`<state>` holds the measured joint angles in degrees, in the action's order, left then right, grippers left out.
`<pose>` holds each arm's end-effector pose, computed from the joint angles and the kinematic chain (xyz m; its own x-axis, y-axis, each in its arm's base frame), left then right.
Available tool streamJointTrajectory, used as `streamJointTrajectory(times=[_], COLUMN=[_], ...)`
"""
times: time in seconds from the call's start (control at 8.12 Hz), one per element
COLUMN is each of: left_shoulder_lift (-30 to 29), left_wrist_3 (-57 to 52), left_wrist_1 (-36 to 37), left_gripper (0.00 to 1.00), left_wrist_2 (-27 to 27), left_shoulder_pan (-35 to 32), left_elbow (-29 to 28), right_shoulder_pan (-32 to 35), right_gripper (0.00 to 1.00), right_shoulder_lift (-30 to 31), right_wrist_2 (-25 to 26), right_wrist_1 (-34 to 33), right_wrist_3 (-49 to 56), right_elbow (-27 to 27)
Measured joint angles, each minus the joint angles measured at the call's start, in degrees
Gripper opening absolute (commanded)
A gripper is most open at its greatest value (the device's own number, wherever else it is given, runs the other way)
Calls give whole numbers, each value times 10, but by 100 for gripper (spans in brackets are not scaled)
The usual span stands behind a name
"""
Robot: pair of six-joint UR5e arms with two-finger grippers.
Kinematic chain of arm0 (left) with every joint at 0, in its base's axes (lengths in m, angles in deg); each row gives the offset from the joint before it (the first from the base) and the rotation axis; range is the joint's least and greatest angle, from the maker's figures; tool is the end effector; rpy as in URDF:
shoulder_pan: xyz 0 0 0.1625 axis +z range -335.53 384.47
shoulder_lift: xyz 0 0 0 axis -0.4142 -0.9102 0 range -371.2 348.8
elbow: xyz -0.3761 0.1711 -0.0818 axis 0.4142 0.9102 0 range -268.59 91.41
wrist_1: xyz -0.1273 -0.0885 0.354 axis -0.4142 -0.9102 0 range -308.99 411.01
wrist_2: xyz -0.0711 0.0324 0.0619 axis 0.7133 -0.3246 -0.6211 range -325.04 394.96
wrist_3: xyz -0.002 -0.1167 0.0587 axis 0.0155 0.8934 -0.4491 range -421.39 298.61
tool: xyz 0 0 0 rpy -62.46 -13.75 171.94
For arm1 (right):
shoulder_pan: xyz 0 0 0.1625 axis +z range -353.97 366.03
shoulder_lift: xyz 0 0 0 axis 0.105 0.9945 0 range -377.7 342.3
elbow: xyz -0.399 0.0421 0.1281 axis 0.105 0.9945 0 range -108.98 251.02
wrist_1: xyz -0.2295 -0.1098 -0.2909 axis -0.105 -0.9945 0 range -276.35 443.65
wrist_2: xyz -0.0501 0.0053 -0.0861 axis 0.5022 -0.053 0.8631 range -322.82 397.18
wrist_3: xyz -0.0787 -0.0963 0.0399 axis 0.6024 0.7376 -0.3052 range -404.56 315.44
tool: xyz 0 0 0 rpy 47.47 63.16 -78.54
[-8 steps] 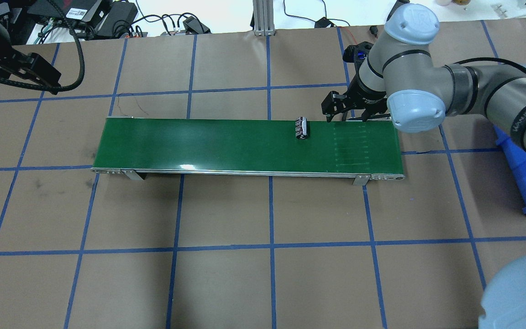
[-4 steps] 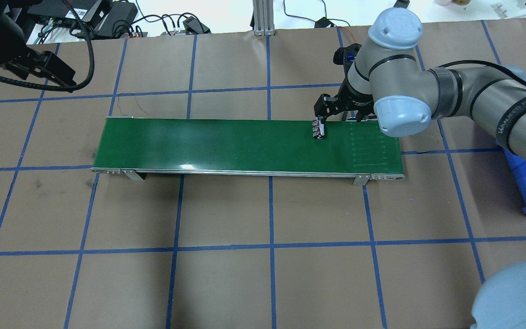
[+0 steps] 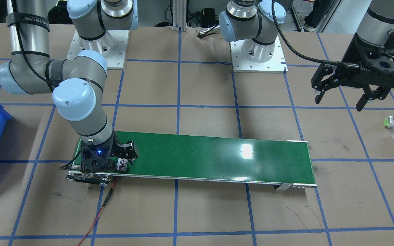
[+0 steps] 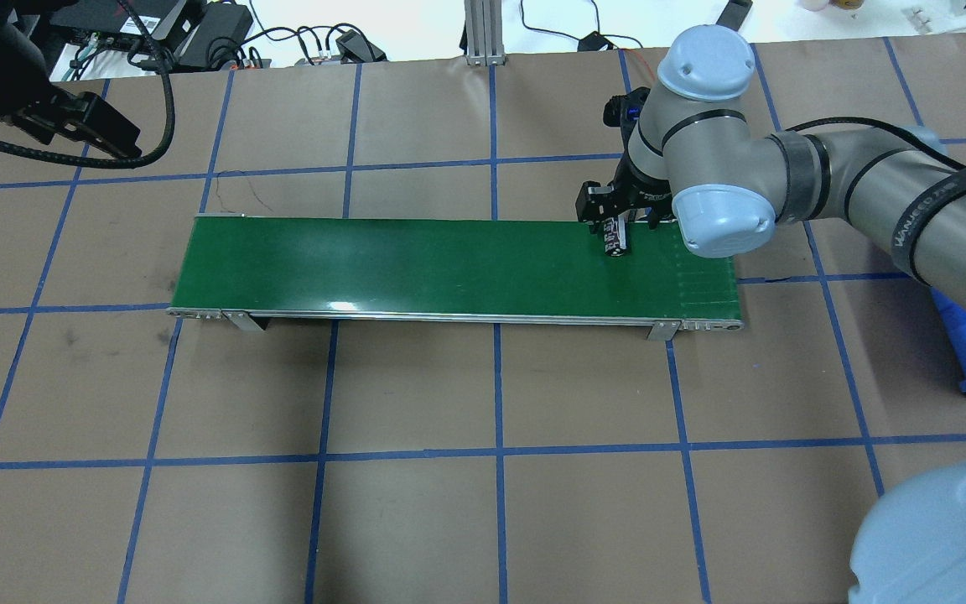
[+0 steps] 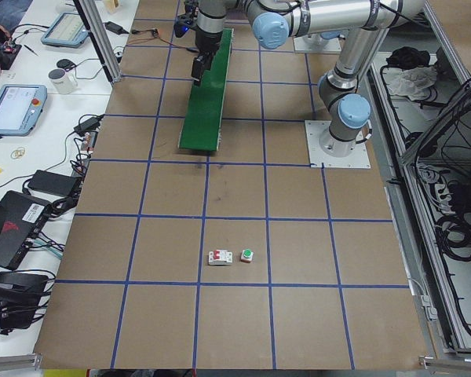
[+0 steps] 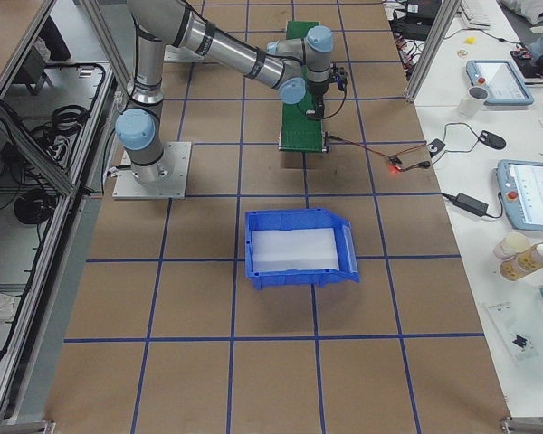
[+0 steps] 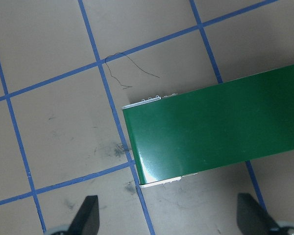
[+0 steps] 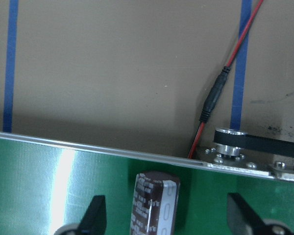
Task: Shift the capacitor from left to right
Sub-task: 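Grasp the capacitor on the belt with the right gripper, then lift the capacitor with the right gripper and carry it over the blue bin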
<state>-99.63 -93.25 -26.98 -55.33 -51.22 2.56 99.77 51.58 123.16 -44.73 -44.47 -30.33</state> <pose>-0.0106 -0.4947 0.4801 -0.9502 0.2887 -0.1178 0.3063 0.9347 -0.1803 0.1794 -0.5593 0.2453 -0.9948 -0.0744 -0.0695 -0.0664 0.9917 -0.1101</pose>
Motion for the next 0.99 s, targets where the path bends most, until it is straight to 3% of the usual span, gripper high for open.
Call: streamJointTrajectory(times=[0.12, 0.25, 0.62, 0.99], left_shoulder_lift=[-1, -1, -2, -8], left_wrist_3=[0, 0, 1, 12], left_wrist_1=[0, 0, 0, 1], left_gripper=[100, 100, 100, 100], left_wrist_2=[0, 0, 1, 21], left_shoulder_pan=[0, 0, 1, -10], left_elbow=[-1, -2, 0, 2], right_shoulder_pan=[0, 0, -9, -84], right_gripper=[7, 0, 0, 0], right_shoulder_lift=[-2, -3, 1, 33], right_wrist_2=[15, 27, 39, 68], right_wrist_1=[3, 7, 37, 114], right_wrist_3=[1, 4, 43, 107], right_elbow=[-3, -5, 4, 69])
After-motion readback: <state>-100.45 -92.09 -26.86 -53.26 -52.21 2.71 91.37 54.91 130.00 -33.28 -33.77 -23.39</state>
